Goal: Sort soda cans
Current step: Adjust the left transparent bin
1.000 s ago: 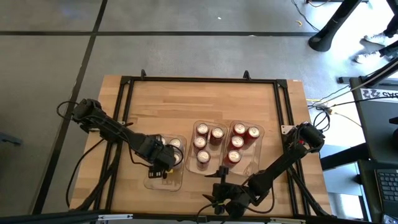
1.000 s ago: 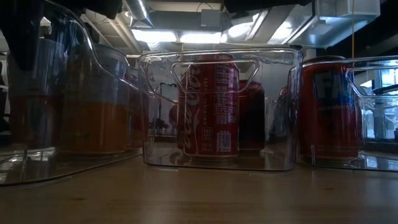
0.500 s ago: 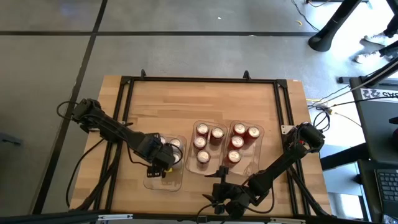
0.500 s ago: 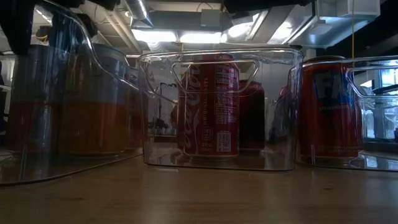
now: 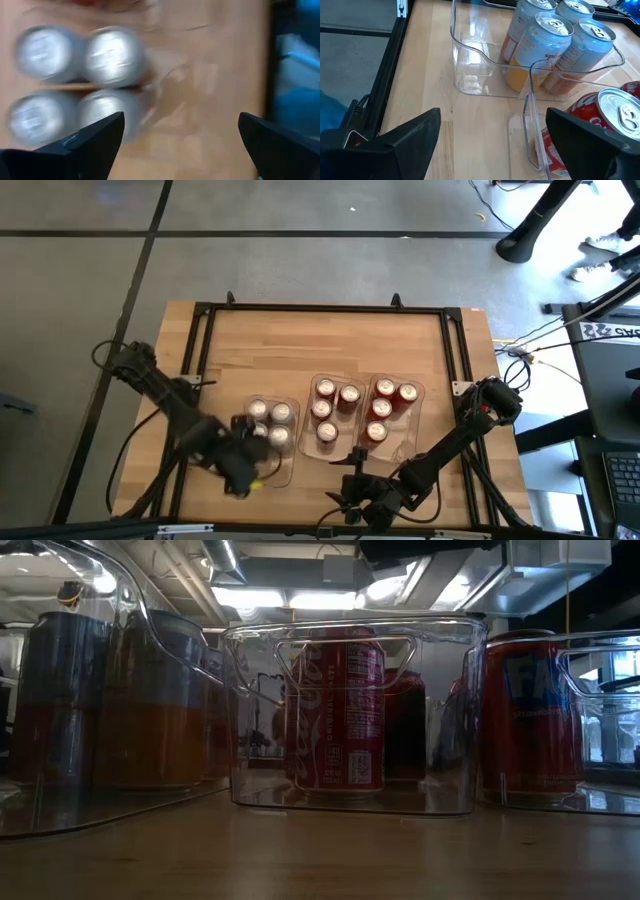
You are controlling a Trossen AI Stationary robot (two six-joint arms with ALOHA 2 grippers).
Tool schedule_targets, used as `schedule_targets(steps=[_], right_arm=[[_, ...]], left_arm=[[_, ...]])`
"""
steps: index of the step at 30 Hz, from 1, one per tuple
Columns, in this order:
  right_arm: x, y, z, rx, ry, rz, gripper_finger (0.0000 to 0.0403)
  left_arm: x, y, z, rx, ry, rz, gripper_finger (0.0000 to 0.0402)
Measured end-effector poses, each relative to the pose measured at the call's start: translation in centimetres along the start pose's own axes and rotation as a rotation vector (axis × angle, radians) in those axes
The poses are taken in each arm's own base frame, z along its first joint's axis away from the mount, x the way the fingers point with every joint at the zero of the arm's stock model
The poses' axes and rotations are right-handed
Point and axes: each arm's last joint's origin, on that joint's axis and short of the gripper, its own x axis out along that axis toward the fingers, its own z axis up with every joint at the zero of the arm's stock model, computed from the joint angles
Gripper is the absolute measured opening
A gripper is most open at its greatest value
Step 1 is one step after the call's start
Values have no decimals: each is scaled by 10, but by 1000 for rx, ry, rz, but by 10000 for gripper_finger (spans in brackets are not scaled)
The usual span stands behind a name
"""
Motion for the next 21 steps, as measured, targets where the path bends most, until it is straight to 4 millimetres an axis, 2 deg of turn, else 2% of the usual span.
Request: schedule_targets(steps=[4, 8, 13, 18, 21], right_arm=[[0, 0, 0, 0, 0, 0, 360], [0, 0, 0, 0, 0, 0, 360], [0, 0, 0, 0, 0, 1, 360], [0, 0, 0, 1, 1, 3, 360], [0, 0, 0, 2, 1, 3, 360]], left_arm=[[-4, -32, -12, 13, -100, -131, 375], [-2, -59, -25, 6, -183, -235, 339], [14, -85, -37, 37, -239, -329, 255], [43, -110, -45, 88, -232, -368, 161], [63, -120, -52, 98, -190, -331, 110]])
